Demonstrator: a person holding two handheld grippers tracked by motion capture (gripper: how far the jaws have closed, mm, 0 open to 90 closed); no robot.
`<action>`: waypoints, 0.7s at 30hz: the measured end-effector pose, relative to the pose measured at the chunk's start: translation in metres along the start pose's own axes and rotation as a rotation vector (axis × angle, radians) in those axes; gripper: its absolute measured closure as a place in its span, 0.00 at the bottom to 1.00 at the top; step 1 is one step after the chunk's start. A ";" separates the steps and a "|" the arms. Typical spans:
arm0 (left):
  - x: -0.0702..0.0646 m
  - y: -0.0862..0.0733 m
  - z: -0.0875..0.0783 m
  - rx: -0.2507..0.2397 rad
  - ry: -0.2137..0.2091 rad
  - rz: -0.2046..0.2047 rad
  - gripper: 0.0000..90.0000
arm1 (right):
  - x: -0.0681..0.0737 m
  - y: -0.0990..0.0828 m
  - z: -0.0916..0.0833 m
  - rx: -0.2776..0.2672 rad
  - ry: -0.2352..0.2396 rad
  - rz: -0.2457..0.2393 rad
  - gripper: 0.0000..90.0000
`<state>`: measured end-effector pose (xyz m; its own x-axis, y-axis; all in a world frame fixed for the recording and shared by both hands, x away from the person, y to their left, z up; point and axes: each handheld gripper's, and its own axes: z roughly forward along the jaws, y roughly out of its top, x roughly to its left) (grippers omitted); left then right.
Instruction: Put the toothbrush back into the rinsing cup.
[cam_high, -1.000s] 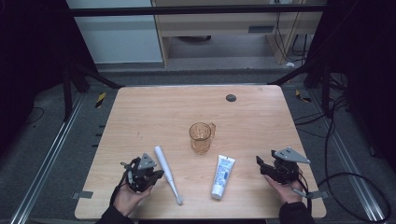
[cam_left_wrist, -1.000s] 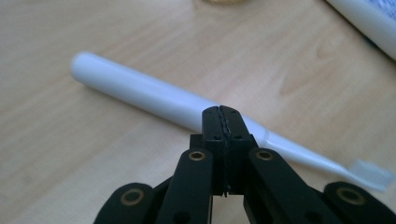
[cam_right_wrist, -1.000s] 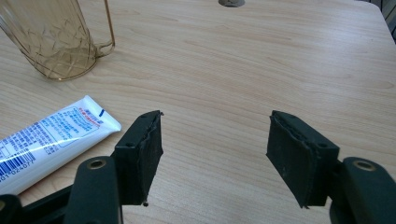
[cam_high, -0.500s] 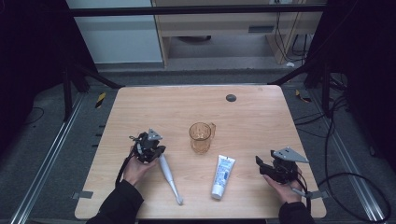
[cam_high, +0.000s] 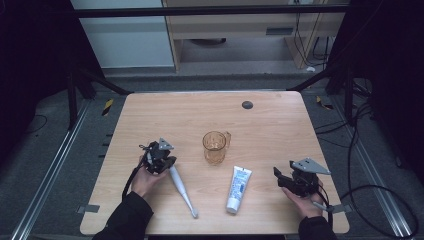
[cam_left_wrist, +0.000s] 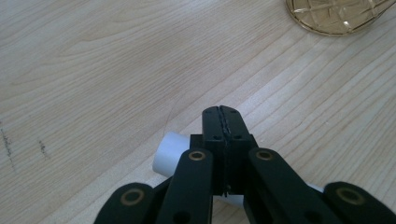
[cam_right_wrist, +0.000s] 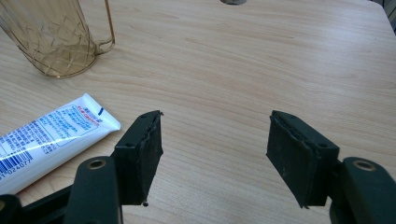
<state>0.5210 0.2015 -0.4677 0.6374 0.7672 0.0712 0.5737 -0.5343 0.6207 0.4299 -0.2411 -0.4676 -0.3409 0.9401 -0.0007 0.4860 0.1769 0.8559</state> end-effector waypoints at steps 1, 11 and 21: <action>0.000 0.000 0.000 0.000 0.000 0.000 1.00 | 0.000 0.000 0.000 0.000 0.000 0.000 0.39; 0.003 -0.010 -0.007 0.008 -0.002 -0.011 1.00 | 0.000 0.000 0.000 0.001 -0.002 -0.004 0.40; 0.000 -0.019 -0.017 0.013 0.005 0.003 1.00 | 0.000 0.000 0.000 0.001 -0.003 -0.004 0.40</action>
<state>0.5018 0.2177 -0.4659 0.6366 0.7674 0.0770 0.5787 -0.5413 0.6100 0.4297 -0.2416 -0.4676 -0.3400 0.9404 -0.0059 0.4852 0.1808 0.8555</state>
